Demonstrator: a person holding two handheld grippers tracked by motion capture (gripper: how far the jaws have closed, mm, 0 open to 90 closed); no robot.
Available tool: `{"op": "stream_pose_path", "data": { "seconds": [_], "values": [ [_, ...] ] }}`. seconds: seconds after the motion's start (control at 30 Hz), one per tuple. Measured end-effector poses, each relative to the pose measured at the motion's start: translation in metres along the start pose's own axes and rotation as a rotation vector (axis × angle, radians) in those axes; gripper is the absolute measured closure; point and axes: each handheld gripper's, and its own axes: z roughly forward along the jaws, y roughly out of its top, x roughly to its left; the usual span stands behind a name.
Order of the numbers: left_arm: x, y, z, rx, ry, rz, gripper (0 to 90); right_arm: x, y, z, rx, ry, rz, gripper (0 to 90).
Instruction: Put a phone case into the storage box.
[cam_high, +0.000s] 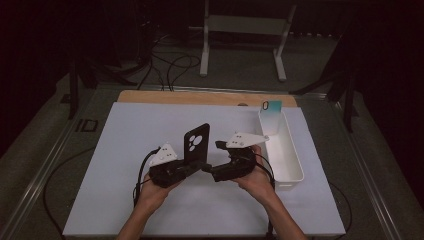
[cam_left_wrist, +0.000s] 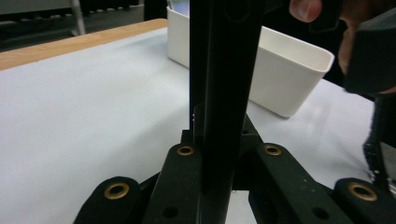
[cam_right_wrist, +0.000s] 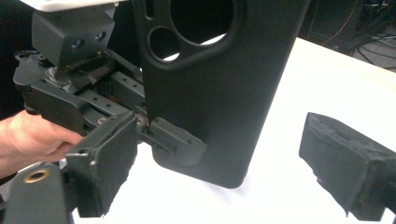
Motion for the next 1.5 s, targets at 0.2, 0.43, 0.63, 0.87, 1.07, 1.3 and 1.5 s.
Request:
{"op": "stream_pose_path", "data": {
  "seconds": [0.2,0.43,0.63,0.87,1.07,1.3,1.5],
  "values": [
    [-0.002,0.000,0.001,-0.006,0.031,-0.002,85.3,0.001,0.005,0.001,-0.024,-0.020,0.032,8.2],
    [-0.004,-0.002,0.004,0.000,0.040,-0.002,85.3,0.008,0.021,0.006,-0.068,-0.049,0.043,8.4],
    [-0.009,-0.003,0.008,0.005,0.053,0.012,85.3,0.013,0.031,0.012,-0.093,-0.090,0.087,8.5],
    [-0.012,-0.004,0.010,0.010,0.060,0.017,85.1,0.014,0.033,0.019,-0.091,-0.129,0.119,10.8],
    [-0.016,-0.004,0.012,0.013,0.061,0.032,85.2,0.013,0.032,0.022,-0.089,-0.128,0.126,9.9],
    [-0.016,-0.004,0.013,0.016,0.058,0.028,84.9,0.014,0.031,0.022,-0.092,-0.142,0.131,12.7],
    [-0.014,-0.003,0.012,0.010,0.032,0.021,74.4,0.012,0.030,0.021,-0.104,-0.131,0.143,13.3]
  ]
}}
